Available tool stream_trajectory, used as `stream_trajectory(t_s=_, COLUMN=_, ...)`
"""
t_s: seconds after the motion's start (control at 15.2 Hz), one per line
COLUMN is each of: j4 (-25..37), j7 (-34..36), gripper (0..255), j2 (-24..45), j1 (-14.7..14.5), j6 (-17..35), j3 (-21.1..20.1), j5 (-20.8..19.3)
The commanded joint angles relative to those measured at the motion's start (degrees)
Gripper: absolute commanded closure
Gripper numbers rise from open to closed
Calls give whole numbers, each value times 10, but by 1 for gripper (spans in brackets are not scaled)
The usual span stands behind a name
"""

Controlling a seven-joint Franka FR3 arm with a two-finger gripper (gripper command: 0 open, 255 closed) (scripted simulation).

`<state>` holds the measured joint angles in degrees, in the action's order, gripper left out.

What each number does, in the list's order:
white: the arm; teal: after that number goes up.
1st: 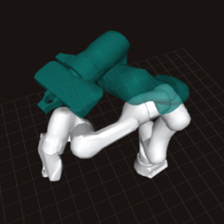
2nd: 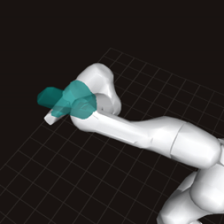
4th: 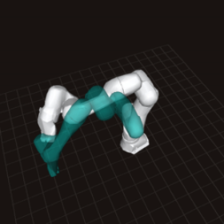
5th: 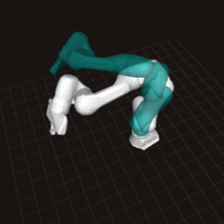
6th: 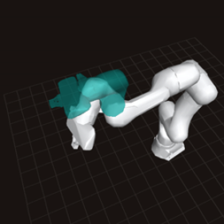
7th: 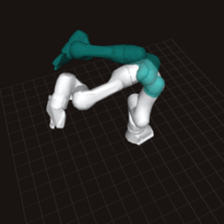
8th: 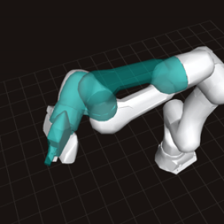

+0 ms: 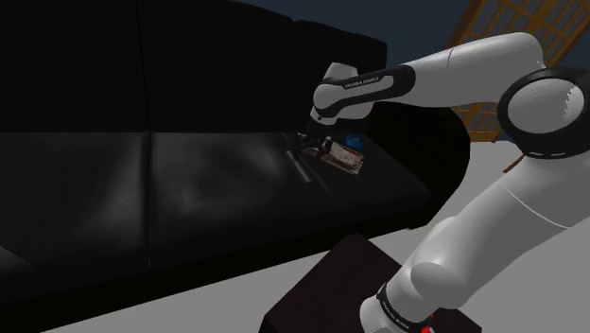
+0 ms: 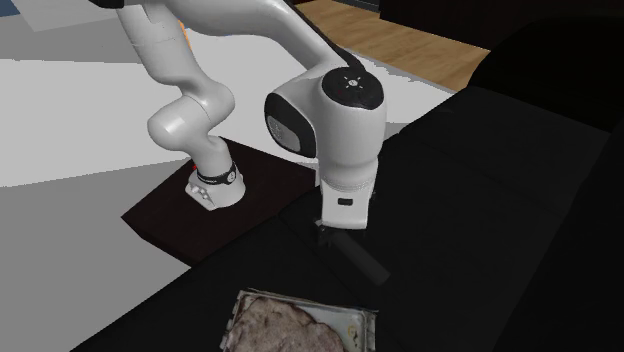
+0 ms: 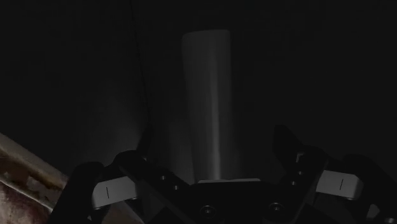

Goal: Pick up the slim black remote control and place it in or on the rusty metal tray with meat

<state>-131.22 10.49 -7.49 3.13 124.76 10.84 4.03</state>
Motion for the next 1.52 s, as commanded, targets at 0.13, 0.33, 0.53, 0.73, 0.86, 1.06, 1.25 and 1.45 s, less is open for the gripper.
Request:
stream_trajectory(t_s=0.13, j4=-8, j7=-1, gripper=0, j2=24, j1=-2, j6=31, j3=0, j5=7)
stream_trajectory(t_s=0.33, j4=-18, j7=-5, gripper=0, j2=38, j1=-3, j6=54, j3=-1, j5=12)
stream_trajectory(t_s=0.53, j4=-20, j7=-5, gripper=0, j2=40, j1=-3, j6=59, j3=-1, j5=13)
stream_trajectory(t_s=0.73, j4=-20, j7=-6, gripper=0, j2=40, j1=-3, j6=59, j3=-1, j5=13)
stream_trajectory(t_s=0.86, j4=-20, j7=-5, gripper=0, j2=40, j1=-3, j6=59, j3=-1, j5=13)
stream_trajectory(t_s=1.06, j4=-20, j7=-5, gripper=255, j2=40, j1=-3, j6=59, j3=-1, j5=13)
stream_trajectory(t_s=1.25, j4=-22, j7=-6, gripper=255, j2=39, j1=-3, j6=59, j3=-1, j5=13)
stream_trajectory(t_s=1.45, j4=-21, j7=-6, gripper=255, j2=40, j1=-3, j6=59, j3=-1, j5=13)
